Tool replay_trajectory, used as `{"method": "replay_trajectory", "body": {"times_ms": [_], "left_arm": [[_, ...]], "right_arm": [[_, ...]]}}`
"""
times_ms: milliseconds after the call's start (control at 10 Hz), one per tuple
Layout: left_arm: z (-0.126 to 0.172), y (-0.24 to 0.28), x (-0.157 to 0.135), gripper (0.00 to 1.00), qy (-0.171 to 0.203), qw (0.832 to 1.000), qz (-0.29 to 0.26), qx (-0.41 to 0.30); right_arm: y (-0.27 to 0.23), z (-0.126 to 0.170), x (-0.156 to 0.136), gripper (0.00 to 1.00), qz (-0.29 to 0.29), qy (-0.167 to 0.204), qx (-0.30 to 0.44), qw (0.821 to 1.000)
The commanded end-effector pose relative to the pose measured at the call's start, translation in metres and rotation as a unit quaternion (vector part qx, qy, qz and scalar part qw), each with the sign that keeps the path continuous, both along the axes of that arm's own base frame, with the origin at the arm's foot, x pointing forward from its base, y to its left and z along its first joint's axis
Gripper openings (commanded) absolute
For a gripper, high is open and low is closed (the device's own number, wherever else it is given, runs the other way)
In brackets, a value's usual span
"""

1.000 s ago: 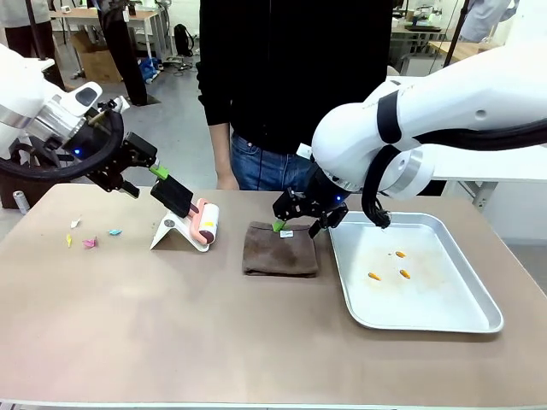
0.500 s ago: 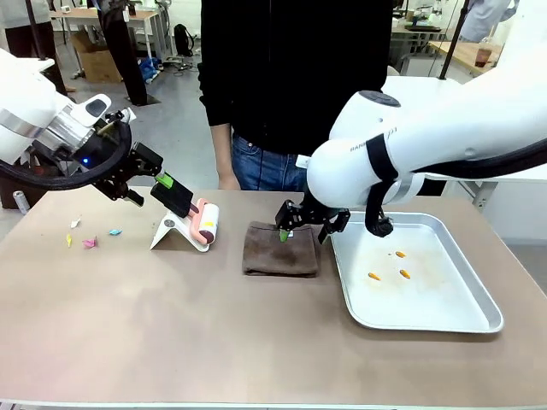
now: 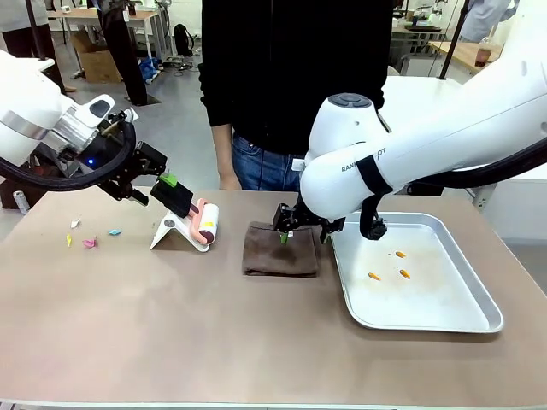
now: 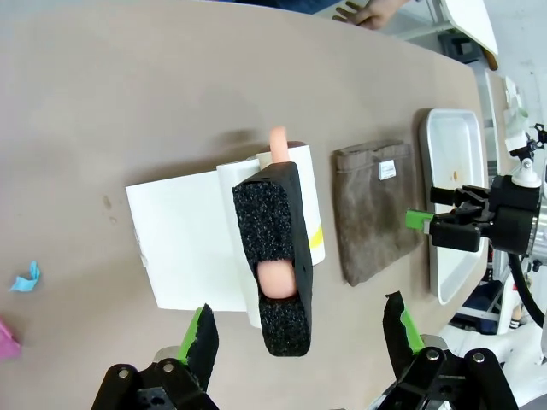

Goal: Clean the surface of the table.
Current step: Hold the Lint Roller with your left hand and the towel with your right hand.

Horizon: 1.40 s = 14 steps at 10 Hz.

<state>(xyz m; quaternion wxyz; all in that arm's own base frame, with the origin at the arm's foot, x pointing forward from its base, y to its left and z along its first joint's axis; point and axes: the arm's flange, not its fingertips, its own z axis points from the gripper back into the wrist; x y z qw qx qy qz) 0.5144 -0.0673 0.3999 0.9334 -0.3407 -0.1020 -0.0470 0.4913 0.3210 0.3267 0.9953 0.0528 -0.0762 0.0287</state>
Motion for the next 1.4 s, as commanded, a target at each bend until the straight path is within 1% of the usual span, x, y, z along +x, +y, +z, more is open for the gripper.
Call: {"method": "replay_trajectory", "body": {"times_ms": [0,500,700,900,1000,1200,1300], "left_arm": [[-0.009,-0.006,0.001,1.0,-0.02,1.0,0.007,-0.006],[-0.015,-0.009,0.003,1.0,-0.022,1.0,0.008,-0.015],[-0.017,-0.01,0.004,1.0,-0.016,0.999,0.013,-0.032],[-0.02,-0.009,0.008,1.0,-0.005,0.999,0.014,-0.036],[-0.02,-0.009,0.008,1.0,-0.006,0.999,0.017,-0.036],[-0.023,-0.009,0.013,1.0,-0.011,0.999,0.02,-0.037],[-0.025,-0.01,0.018,1.0,-0.006,0.999,0.015,-0.039]], "right_arm": [[0.013,-0.004,0.006,1.0,-0.03,-0.001,-0.022,0.999],[0.012,-0.006,0.006,1.0,-0.051,0.009,-0.029,0.998],[0.01,-0.006,0.006,1.0,-0.059,0.008,-0.03,0.998],[0.008,-0.007,0.007,1.0,-0.067,0.014,-0.031,0.997],[0.009,-0.007,0.007,1.0,-0.069,0.017,-0.031,0.997],[0.01,-0.011,0.008,1.0,-0.081,0.035,-0.041,0.995],[0.01,-0.011,0.009,1.0,-0.089,0.037,-0.039,0.995]]}}
